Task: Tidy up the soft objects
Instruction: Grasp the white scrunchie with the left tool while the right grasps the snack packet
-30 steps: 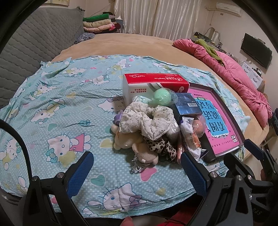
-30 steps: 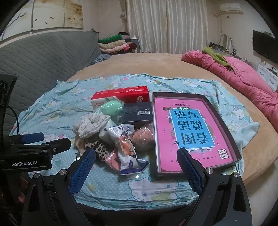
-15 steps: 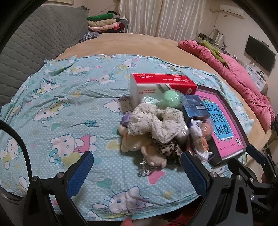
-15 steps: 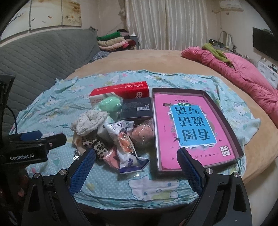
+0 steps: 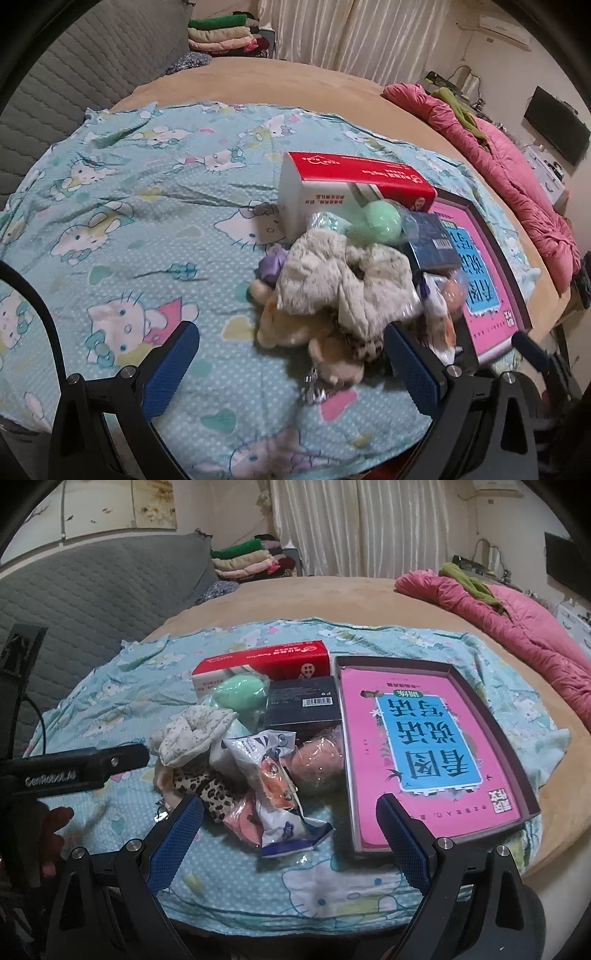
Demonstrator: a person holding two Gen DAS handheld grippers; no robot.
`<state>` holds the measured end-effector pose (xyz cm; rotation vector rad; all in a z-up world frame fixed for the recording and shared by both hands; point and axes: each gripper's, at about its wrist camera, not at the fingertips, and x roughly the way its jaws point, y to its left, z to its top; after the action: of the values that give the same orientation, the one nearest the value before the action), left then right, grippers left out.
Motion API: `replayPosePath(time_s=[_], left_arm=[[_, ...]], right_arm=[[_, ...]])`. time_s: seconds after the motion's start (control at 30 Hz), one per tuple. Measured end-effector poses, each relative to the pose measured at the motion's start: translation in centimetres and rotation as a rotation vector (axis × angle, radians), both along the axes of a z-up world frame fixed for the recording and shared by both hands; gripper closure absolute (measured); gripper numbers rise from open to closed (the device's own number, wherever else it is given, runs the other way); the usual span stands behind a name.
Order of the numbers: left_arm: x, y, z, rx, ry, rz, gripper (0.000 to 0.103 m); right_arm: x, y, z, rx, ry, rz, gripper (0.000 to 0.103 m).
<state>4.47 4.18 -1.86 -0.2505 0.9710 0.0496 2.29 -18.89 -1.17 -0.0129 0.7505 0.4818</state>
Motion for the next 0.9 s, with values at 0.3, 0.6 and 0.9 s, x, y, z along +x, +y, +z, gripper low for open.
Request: replayPosePath(time_s=[0.3, 0.6, 0.9], left_arm=[[3.6, 0.3, -1.2, -0.019, 0.018, -0.04, 0.005], [5.0, 1.1, -2.0, -0.043, 0.011, -0.081, 0.012], [6.7, 2.1, -3.2, -0.209, 0.035, -0.133, 0.057]], right_arm=[[1.4, 1.2, -1.2, -0.002, 0.017, 0.033, 0.008], [3.1, 2.5, -3.1, -0.037, 0.07, 0.074, 0.04], [4.4, 3.6, -4.3, -0.085, 0.066, 0.117, 0.067]])
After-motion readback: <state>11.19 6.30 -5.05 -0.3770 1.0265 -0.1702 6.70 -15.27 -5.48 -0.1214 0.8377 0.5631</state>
